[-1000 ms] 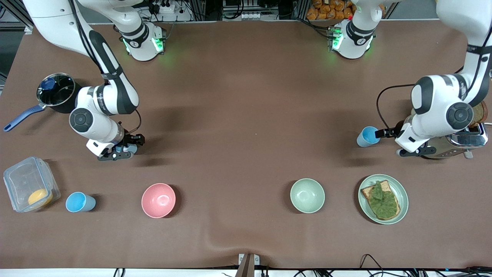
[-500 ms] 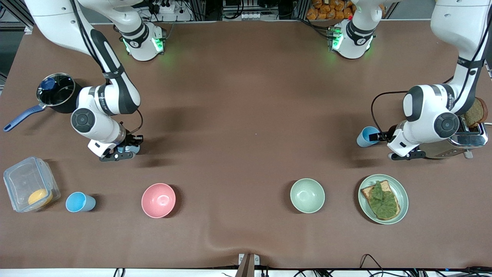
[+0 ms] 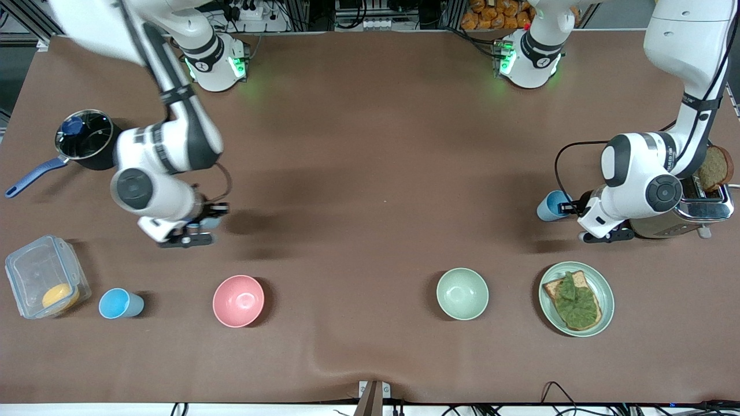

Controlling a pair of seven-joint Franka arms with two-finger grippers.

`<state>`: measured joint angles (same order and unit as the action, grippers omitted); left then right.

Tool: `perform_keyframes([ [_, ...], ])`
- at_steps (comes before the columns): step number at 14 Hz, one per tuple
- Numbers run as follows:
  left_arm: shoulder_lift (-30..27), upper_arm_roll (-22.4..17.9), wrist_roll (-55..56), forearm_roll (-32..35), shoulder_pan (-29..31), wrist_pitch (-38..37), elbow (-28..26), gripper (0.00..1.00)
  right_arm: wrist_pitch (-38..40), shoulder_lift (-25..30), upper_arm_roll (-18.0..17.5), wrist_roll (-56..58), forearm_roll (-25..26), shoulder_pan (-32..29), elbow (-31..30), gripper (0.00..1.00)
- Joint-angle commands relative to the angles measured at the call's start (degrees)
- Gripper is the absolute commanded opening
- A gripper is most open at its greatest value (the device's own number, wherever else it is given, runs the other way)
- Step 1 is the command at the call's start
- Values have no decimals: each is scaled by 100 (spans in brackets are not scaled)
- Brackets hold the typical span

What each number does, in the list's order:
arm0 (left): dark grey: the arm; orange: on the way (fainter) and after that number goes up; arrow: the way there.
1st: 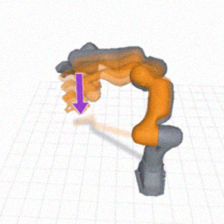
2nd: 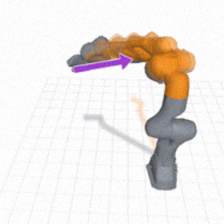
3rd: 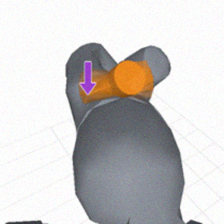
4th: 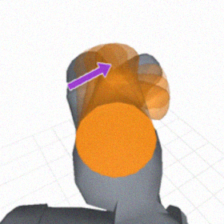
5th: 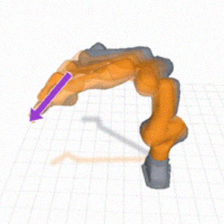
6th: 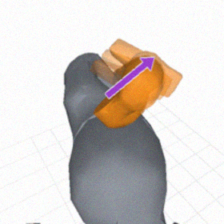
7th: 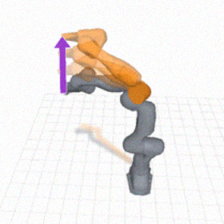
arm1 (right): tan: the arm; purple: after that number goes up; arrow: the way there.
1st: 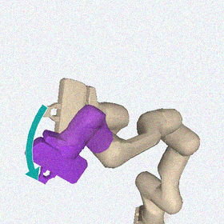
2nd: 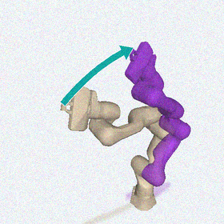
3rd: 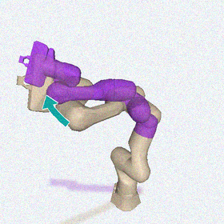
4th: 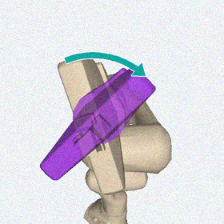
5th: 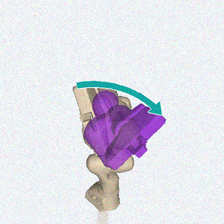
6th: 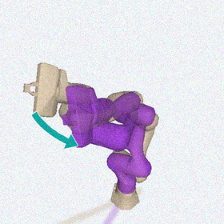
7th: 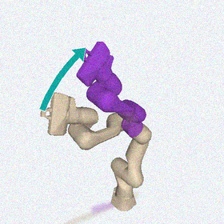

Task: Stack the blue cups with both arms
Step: 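Carry both blue cups toward the middle of the table with both grippers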

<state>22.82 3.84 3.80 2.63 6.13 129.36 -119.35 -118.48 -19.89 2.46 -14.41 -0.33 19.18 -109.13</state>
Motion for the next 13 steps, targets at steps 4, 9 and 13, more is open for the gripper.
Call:
perform_keyframes([
  [4,-804,64,173,18,38,-234,26,0,-9,-462,53,-2599,-780,1701,681,0],
  [9,-1551,529,865,-518,29,-648,26,0,-456,-1235,62,-3830,-1074,2703,1332,0],
  [13,-1746,1381,2174,-527,37,-807,34,0,-826,-1570,62,-3955,-1056,3020,1359,0],
])
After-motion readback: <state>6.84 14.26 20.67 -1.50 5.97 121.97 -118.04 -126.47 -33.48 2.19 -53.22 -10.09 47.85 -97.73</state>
